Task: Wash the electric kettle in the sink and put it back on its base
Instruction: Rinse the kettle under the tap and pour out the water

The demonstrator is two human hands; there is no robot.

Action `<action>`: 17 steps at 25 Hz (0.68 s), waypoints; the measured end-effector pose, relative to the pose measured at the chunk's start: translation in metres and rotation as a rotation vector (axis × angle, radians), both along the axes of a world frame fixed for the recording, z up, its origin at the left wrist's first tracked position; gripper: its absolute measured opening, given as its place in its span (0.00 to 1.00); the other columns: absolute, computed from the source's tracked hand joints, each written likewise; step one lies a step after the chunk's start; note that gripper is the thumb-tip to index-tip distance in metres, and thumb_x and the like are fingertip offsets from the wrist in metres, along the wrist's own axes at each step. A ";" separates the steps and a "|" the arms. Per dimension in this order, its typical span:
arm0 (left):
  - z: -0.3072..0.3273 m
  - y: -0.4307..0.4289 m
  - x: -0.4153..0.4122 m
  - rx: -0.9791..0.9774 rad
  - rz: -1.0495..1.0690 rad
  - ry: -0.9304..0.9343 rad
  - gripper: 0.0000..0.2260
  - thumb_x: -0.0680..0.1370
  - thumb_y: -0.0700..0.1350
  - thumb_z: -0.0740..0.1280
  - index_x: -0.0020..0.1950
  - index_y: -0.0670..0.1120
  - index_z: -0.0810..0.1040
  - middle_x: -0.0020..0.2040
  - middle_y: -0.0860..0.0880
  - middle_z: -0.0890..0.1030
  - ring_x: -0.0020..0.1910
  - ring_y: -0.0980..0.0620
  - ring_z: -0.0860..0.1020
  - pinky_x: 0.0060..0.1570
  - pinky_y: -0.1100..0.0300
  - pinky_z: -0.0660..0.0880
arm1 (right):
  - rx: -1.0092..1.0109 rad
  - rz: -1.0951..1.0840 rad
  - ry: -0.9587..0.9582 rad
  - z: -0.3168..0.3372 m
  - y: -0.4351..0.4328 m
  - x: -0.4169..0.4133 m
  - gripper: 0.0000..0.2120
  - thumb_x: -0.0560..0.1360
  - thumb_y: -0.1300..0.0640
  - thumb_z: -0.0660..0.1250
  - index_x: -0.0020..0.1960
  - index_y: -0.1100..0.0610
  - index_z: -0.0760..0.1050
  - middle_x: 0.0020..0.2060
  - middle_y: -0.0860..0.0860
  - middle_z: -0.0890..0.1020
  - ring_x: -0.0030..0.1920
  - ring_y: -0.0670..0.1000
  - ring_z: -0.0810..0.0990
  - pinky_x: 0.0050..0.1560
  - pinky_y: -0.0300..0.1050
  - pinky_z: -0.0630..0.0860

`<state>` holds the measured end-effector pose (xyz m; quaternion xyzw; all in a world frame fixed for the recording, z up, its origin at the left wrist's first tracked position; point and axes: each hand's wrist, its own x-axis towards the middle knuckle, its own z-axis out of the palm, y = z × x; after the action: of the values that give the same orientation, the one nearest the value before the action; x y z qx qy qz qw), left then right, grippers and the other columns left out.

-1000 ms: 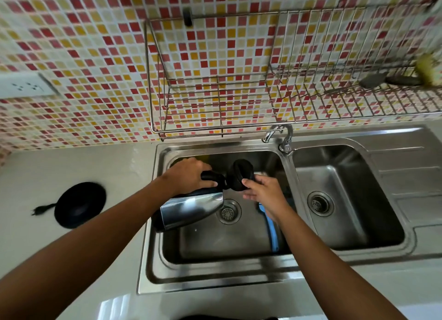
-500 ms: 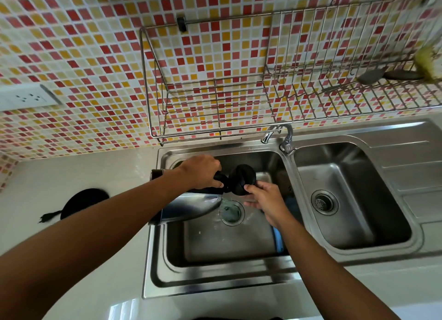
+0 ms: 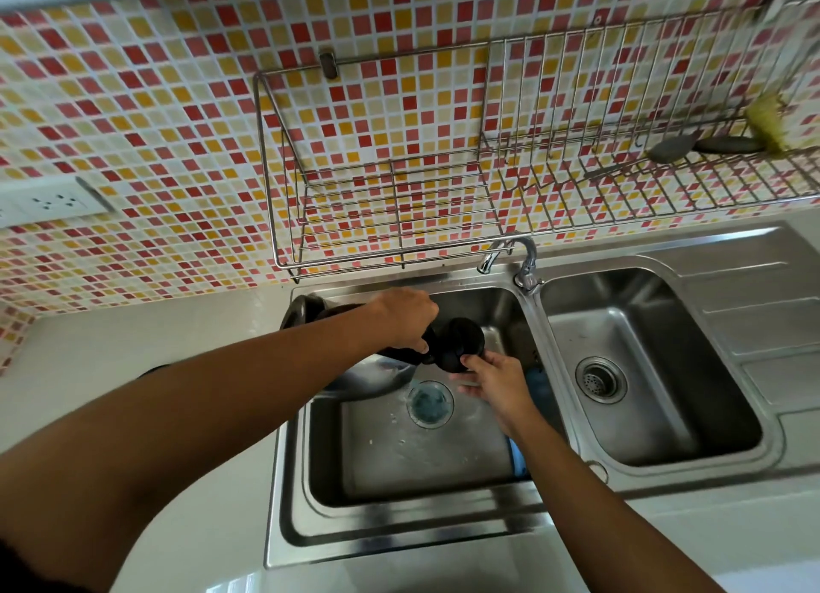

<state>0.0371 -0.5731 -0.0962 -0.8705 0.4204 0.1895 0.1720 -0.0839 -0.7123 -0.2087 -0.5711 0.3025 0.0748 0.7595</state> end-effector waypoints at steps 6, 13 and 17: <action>0.000 -0.022 -0.003 0.052 -0.007 -0.014 0.20 0.74 0.55 0.74 0.58 0.43 0.78 0.54 0.45 0.80 0.50 0.46 0.79 0.50 0.49 0.80 | 0.012 -0.070 0.020 -0.005 0.000 -0.002 0.09 0.78 0.63 0.65 0.55 0.64 0.79 0.45 0.60 0.86 0.40 0.53 0.86 0.34 0.42 0.79; -0.005 -0.015 0.000 -0.012 -0.013 -0.013 0.19 0.76 0.56 0.71 0.58 0.43 0.78 0.53 0.46 0.79 0.51 0.46 0.79 0.48 0.53 0.77 | -0.021 -0.082 0.023 -0.009 -0.002 -0.003 0.09 0.77 0.64 0.65 0.55 0.65 0.79 0.42 0.60 0.86 0.37 0.52 0.85 0.32 0.42 0.78; -0.018 0.002 0.004 -0.142 0.110 0.024 0.19 0.76 0.58 0.70 0.55 0.43 0.79 0.46 0.45 0.79 0.44 0.47 0.78 0.44 0.54 0.75 | -0.196 -0.053 -0.073 0.004 -0.019 0.009 0.10 0.76 0.65 0.67 0.55 0.66 0.81 0.43 0.63 0.85 0.35 0.54 0.83 0.38 0.48 0.78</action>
<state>0.0415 -0.5708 -0.1146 -0.9000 0.3862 0.1790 0.0940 -0.0746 -0.7314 -0.2048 -0.6367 0.2954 0.0040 0.7123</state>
